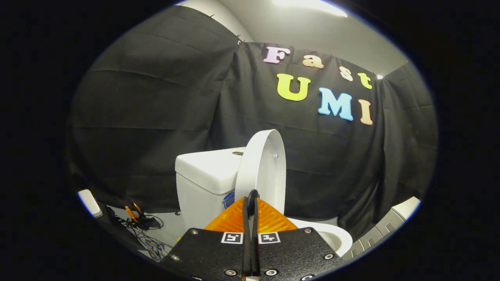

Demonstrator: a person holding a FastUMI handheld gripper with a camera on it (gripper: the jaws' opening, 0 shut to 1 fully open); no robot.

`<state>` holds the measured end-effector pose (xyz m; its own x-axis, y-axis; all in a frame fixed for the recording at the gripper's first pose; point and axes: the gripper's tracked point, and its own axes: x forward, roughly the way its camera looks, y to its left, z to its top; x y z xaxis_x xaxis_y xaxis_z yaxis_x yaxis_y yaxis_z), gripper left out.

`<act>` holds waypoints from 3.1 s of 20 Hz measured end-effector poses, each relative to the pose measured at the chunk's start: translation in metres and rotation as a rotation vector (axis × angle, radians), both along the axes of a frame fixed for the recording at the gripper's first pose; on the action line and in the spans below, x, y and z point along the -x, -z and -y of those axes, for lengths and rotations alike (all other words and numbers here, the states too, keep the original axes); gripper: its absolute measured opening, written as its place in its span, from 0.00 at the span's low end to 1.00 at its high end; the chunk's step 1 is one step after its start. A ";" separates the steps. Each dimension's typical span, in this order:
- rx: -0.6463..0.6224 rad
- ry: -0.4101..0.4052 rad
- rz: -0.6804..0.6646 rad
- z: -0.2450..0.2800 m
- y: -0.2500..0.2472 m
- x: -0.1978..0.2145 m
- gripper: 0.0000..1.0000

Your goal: Open the toilet lid.

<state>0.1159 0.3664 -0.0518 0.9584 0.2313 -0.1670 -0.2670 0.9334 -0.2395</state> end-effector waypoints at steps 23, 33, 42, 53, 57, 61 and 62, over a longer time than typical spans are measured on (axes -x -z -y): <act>-0.173 0.089 0.057 0.136 -0.050 0.040 0.95; -0.189 0.219 0.115 0.251 -0.088 0.062 0.95; -0.235 0.317 0.134 0.348 -0.097 0.107 0.95; -0.295 0.385 0.108 0.403 -0.086 0.121 0.95; -0.306 0.393 0.113 0.406 -0.090 0.121 0.95; -0.306 0.388 0.111 0.403 -0.089 0.119 0.94; -0.302 0.388 0.108 0.404 -0.088 0.118 0.94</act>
<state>-0.0022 -0.0377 0.0359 0.9915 -0.1226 -0.0428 0.1247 0.9910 0.0491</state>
